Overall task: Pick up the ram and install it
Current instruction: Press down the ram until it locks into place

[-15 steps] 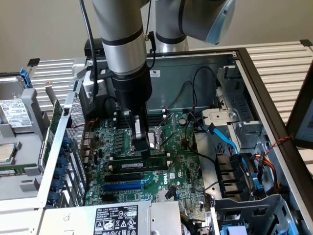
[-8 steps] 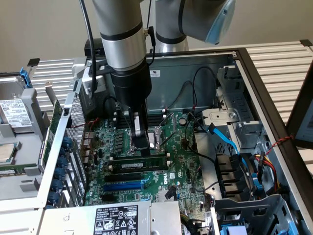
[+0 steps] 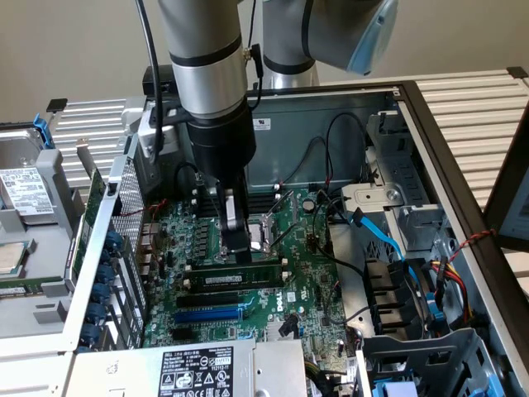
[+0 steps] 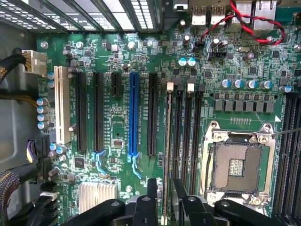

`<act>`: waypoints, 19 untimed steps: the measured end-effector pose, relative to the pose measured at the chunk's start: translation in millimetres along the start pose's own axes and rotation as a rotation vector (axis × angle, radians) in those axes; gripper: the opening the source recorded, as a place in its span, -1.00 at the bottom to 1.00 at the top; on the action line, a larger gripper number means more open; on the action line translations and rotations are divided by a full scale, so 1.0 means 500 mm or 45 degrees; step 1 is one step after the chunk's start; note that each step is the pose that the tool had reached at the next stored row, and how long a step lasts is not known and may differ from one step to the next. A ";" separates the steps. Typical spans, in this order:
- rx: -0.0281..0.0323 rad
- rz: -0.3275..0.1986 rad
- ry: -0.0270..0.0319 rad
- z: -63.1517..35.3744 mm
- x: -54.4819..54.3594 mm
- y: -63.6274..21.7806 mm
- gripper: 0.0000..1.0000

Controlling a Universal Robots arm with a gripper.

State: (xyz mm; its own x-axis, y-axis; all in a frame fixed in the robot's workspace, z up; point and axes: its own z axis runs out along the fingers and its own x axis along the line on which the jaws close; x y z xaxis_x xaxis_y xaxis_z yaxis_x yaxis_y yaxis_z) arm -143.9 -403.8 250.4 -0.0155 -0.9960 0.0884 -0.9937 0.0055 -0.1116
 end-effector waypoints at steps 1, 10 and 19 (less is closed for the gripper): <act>-0.0114 -0.001 0.0000 -0.002 0.000 0.000 -0.45; -0.1541 -0.014 -0.0002 -0.001 -0.001 -0.037 -0.79; -0.1792 -0.016 -0.0001 -0.002 -0.002 -0.037 -0.79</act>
State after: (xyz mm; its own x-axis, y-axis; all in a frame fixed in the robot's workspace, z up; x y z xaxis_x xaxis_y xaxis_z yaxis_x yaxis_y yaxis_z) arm -125.6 -403.0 253.2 -0.0028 -0.9960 0.0889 -0.9996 0.0054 0.0295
